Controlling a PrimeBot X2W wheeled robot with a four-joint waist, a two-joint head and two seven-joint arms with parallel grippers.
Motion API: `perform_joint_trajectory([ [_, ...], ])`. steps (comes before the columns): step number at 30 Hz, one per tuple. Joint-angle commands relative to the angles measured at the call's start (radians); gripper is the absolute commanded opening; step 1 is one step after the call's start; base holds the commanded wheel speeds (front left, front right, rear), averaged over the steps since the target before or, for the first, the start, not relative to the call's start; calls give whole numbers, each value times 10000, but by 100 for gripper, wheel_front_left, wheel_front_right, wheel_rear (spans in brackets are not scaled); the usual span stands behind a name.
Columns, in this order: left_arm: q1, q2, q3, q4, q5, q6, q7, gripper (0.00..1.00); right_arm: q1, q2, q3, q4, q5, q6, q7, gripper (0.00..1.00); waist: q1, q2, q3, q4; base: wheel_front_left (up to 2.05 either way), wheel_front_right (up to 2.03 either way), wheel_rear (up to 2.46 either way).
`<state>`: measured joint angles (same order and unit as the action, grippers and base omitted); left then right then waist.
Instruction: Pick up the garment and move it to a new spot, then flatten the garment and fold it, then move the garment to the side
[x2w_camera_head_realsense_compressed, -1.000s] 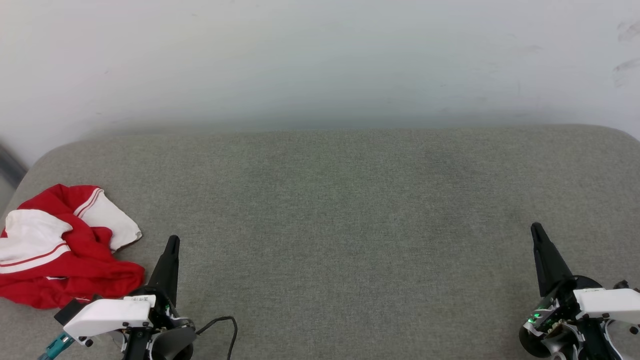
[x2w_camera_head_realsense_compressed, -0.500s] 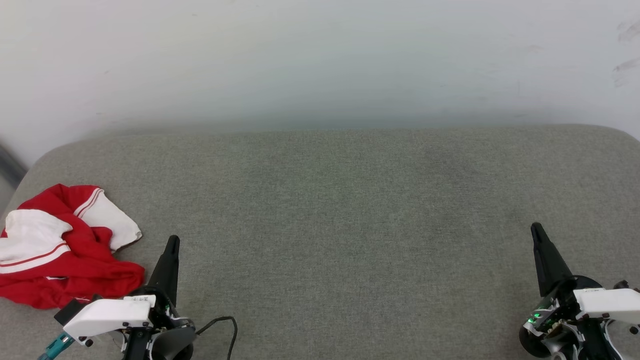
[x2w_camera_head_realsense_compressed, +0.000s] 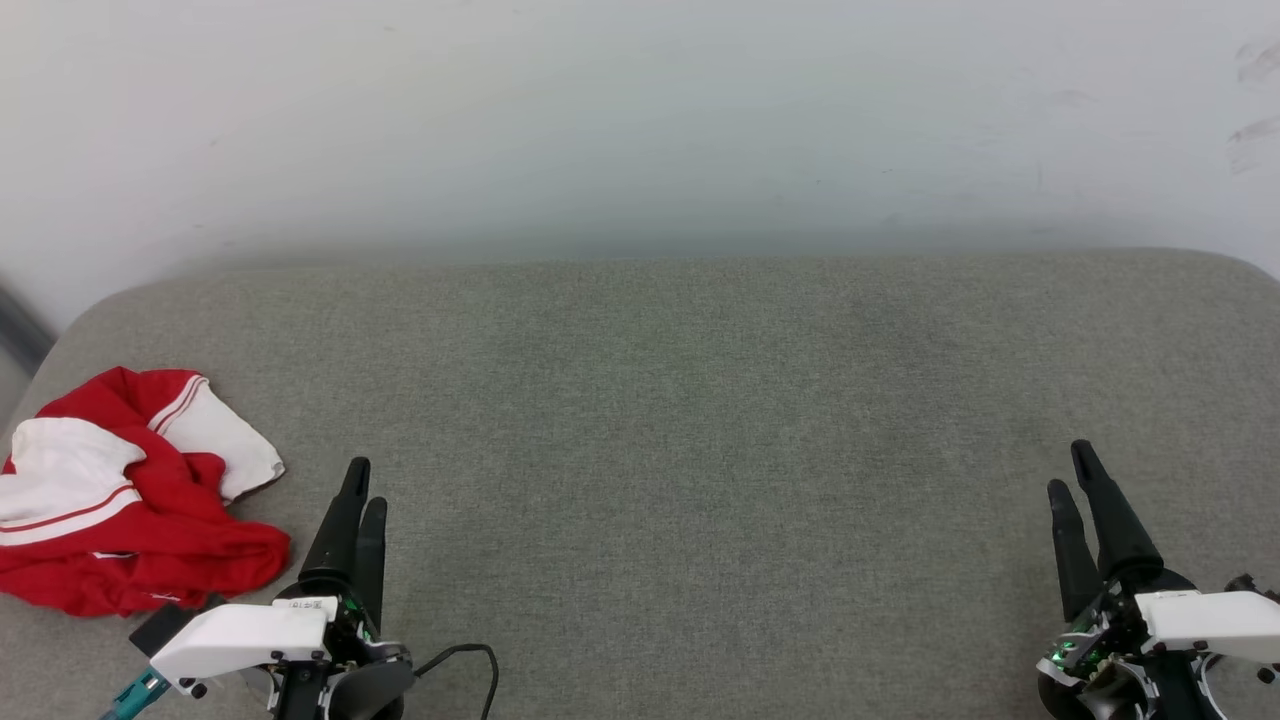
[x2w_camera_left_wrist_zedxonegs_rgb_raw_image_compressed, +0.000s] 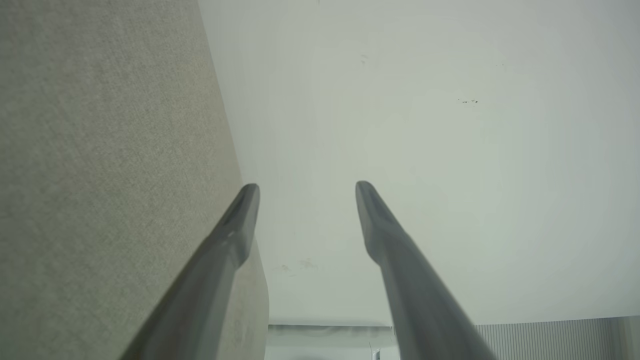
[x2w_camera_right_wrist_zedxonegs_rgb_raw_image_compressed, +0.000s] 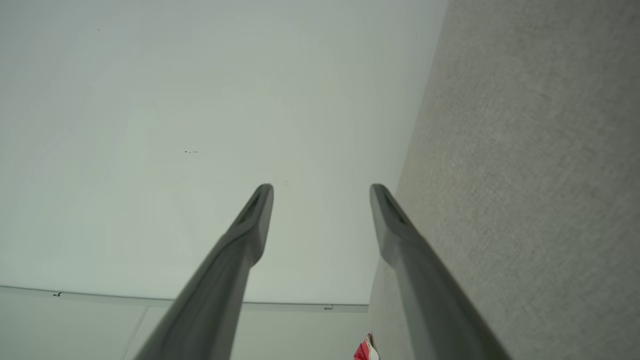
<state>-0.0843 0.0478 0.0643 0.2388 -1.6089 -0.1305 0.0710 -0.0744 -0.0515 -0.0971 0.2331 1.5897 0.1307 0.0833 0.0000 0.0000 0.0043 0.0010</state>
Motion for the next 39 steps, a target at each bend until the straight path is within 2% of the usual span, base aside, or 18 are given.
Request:
perform_joint_trajectory([
  [1,-295,23,-114,-375,64,-2,-132,100,-101,-85,101,-299,-191,2,-145,100,0,0,2,8,0,0,0],
  [6,-302,24,-300,-656,372,-2,-365,100,-83,-225,305,-489,-713,2,-451,100,0,0,2,24,0,0,0],
  [10,-313,26,-433,-797,1077,-2,-540,100,-75,-349,396,-633,-1479,2,-663,100,0,0,-5,33,0,0,0],
  [23,-440,49,-735,-905,5207,92,-1063,100,-85,-371,407,-1065,-5987,2,-1083,100,0,0,-15,37,0,0,0],
  [29,-375,145,-914,-1036,6902,312,-1282,100,-54,-458,598,-1194,-7293,1,-1124,100,0,0,-19,44,0,0,0],
  [39,-288,438,-1302,-1411,8932,729,-1616,100,53,-616,637,-1461,-8899,1,-1245,100,0,0,-20,51,0,0,0],
])
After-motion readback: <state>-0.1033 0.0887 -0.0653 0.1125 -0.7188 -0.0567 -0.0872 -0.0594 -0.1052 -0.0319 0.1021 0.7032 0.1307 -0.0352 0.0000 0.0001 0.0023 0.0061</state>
